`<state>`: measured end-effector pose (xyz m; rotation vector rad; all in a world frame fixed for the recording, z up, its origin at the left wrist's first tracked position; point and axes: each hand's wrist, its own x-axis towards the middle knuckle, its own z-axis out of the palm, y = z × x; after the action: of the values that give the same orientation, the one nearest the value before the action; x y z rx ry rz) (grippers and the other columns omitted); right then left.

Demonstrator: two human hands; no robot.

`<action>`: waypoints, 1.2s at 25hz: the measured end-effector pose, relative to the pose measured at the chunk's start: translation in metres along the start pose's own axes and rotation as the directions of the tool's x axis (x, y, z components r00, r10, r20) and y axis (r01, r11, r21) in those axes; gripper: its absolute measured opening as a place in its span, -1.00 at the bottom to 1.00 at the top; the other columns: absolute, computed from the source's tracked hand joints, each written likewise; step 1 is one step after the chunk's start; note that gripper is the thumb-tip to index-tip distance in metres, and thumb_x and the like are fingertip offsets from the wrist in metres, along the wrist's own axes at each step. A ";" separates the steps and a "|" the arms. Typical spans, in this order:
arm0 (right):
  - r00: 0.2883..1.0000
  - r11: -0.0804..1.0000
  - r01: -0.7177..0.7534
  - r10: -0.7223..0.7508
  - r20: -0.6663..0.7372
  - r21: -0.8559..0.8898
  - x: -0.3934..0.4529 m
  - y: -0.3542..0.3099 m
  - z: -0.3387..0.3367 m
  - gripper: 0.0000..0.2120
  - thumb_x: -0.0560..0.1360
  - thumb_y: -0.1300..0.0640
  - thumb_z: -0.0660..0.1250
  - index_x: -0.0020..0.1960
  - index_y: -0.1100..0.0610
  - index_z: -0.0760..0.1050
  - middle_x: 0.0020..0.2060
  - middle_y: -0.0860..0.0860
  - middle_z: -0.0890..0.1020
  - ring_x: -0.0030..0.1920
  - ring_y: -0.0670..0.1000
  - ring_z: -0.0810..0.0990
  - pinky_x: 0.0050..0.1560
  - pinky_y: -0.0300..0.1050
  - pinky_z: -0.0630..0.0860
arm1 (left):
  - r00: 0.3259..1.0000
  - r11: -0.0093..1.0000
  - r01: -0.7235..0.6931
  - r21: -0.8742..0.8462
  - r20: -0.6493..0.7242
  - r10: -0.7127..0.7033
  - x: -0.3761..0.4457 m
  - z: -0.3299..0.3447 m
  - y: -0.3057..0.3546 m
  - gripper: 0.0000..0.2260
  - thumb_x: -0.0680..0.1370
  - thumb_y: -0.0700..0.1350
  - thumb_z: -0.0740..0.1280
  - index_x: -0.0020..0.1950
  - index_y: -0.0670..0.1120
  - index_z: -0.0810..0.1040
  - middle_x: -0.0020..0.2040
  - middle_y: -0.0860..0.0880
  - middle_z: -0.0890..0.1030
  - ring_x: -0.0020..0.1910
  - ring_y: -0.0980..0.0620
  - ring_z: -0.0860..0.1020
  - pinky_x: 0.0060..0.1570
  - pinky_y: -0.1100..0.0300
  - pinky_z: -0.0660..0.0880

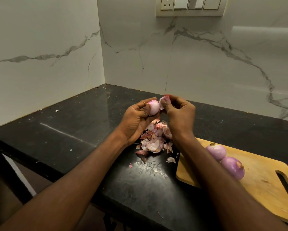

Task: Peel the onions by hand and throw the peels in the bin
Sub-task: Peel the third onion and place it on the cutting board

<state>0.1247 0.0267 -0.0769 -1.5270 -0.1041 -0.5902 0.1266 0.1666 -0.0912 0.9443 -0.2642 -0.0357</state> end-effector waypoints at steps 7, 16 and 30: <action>0.972 0.950 -0.236 0.229 0.057 0.205 -0.008 -0.021 0.004 -0.80 0.56 0.39 0.38 -0.05 0.13 0.68 -0.09 0.05 0.74 -0.03 0.01 0.73 -0.02 -0.11 0.71 | 0.992 0.999 -0.020 -0.042 -0.121 0.015 0.000 -0.001 0.005 -0.66 0.66 -0.31 0.27 0.43 -0.36 0.44 0.27 -0.31 0.59 0.10 -0.16 0.68 -0.01 0.02 0.69; 0.968 0.971 -0.239 0.240 0.068 -0.021 -0.007 -0.019 -0.001 -0.73 0.55 0.39 0.30 0.06 0.11 0.68 -0.03 0.06 0.71 0.06 0.10 0.71 0.07 0.03 0.69 | 0.988 0.991 -0.028 -0.129 -0.152 0.008 0.003 -0.007 0.007 -0.74 0.68 -0.25 0.26 0.33 -0.31 0.53 0.19 -0.27 0.59 0.13 -0.17 0.61 0.14 0.05 0.66; 0.960 0.934 0.259 -0.220 0.175 -0.246 -0.007 -0.013 -0.003 -0.75 0.59 0.05 0.45 0.22 0.12 0.68 -0.01 0.00 0.74 -0.02 -0.14 0.70 0.00 -0.21 0.68 | 0.997 0.998 -0.056 -0.041 -0.048 0.054 -0.003 -0.001 0.006 -0.59 0.47 -0.23 0.40 0.32 -0.28 0.56 0.27 -0.28 0.64 0.23 -0.20 0.66 0.10 -0.02 0.68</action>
<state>0.1128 0.0268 -0.0686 -1.8349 -0.3394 -0.7082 0.1235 0.1712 -0.0876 0.8946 -0.2449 0.0314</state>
